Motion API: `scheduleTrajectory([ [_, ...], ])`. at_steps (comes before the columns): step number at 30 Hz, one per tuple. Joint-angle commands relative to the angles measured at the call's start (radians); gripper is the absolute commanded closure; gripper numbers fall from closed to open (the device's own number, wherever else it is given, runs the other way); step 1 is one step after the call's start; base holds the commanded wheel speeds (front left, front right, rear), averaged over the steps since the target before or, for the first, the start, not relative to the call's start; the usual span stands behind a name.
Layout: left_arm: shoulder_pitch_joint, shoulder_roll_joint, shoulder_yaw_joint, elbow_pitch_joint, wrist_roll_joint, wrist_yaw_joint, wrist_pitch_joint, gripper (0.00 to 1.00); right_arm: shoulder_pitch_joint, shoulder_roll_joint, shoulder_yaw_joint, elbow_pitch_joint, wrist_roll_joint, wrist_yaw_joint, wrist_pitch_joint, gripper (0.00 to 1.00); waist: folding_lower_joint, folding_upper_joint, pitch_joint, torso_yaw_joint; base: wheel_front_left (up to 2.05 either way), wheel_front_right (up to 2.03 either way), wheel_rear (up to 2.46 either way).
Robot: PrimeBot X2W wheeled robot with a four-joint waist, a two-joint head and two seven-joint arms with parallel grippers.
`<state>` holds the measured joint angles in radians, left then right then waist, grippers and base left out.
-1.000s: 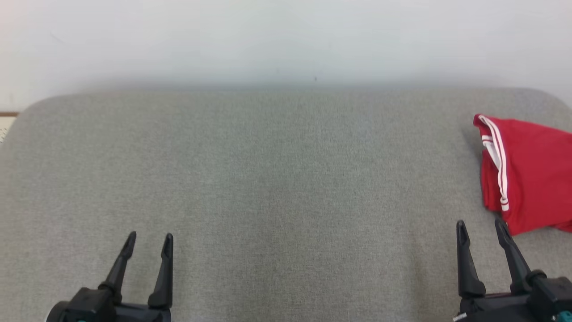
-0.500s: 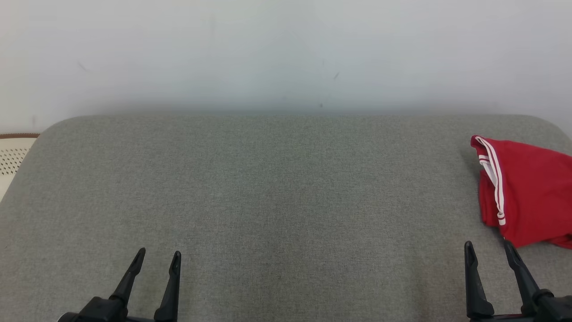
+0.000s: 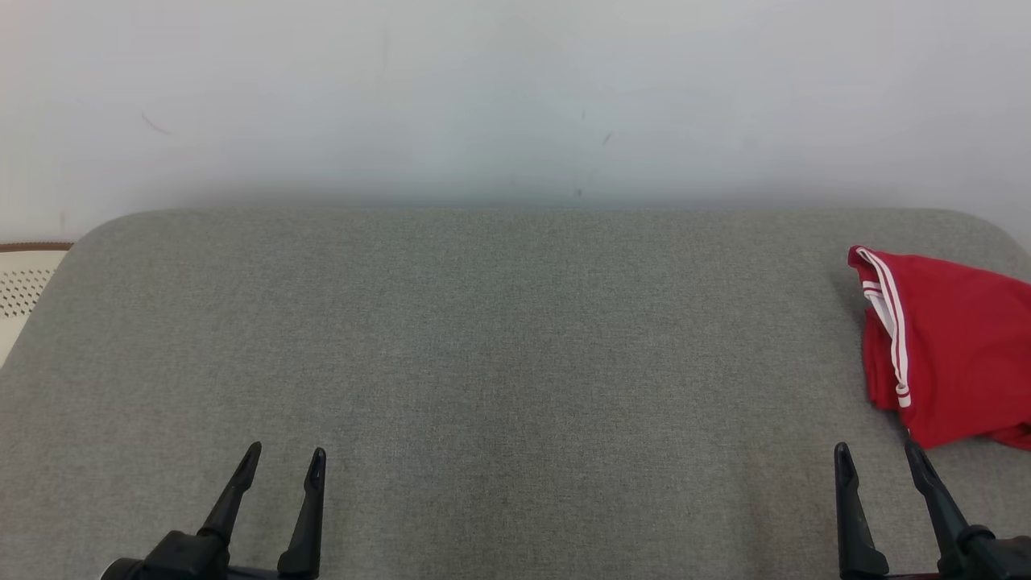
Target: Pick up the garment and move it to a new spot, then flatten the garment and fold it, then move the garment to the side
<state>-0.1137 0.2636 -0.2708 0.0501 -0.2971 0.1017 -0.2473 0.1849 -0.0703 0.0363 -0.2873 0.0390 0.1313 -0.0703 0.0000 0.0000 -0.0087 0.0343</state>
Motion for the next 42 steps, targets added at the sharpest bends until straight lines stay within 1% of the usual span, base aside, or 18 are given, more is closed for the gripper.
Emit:
scheduleTrajectory([
  [1, -0.008, 0.004, 0.001, 0.003, 0.010, 0.003, -0.002, 0.00, 0.011, 0.002, 0.000, 0.001, 0.004, -0.001, 0.002, 0.00, 0.0000, 0.0000, 0.000, 0.000, 0.00, 0.00, 0.00],
  [19, -0.013, 0.007, -0.006, 0.006, 0.009, 0.011, -0.012, 0.00, 0.010, 0.005, 0.006, 0.002, 0.005, -0.001, 0.004, 0.00, 0.0000, 0.0000, 0.000, 0.004, 0.00, 0.00, 0.00],
  [20, -0.009, 0.002, -0.006, 0.005, 0.000, 0.007, -0.005, 1.00, 0.000, 0.003, 0.006, 0.003, 0.002, 0.000, 0.006, 1.00, 0.0000, 0.0000, 0.000, 0.004, 0.00, 0.00, 0.00],
  [23, 0.007, -0.009, -0.009, 0.020, -0.011, 0.004, -0.002, 1.00, 0.007, 0.003, 0.010, 0.023, 0.009, 0.000, 0.007, 1.00, 0.0000, 0.0000, -0.001, 0.004, 0.00, 0.00, 0.00],
  [29, 0.025, -0.022, 0.008, 0.015, -0.126, -0.016, 0.016, 1.00, 0.007, -0.007, 0.002, 0.039, 0.157, 0.000, 0.012, 1.00, 0.0000, 0.0000, 0.001, 0.002, 0.00, 0.00, 0.00],
  [30, 0.025, -0.022, 0.008, 0.015, -0.126, -0.016, 0.016, 1.00, 0.007, -0.007, 0.002, 0.039, 0.157, 0.000, 0.012, 1.00, 0.0000, 0.0000, 0.001, 0.002, 0.00, 0.00, 0.00],
  [42, 0.061, -0.053, 0.050, 0.008, -0.341, -0.055, 0.059, 1.00, -0.004, -0.010, -0.036, 0.089, 0.423, 0.000, 0.052, 1.00, 0.0000, 0.0000, 0.003, -0.002, 0.00, 0.00, 0.00],
])
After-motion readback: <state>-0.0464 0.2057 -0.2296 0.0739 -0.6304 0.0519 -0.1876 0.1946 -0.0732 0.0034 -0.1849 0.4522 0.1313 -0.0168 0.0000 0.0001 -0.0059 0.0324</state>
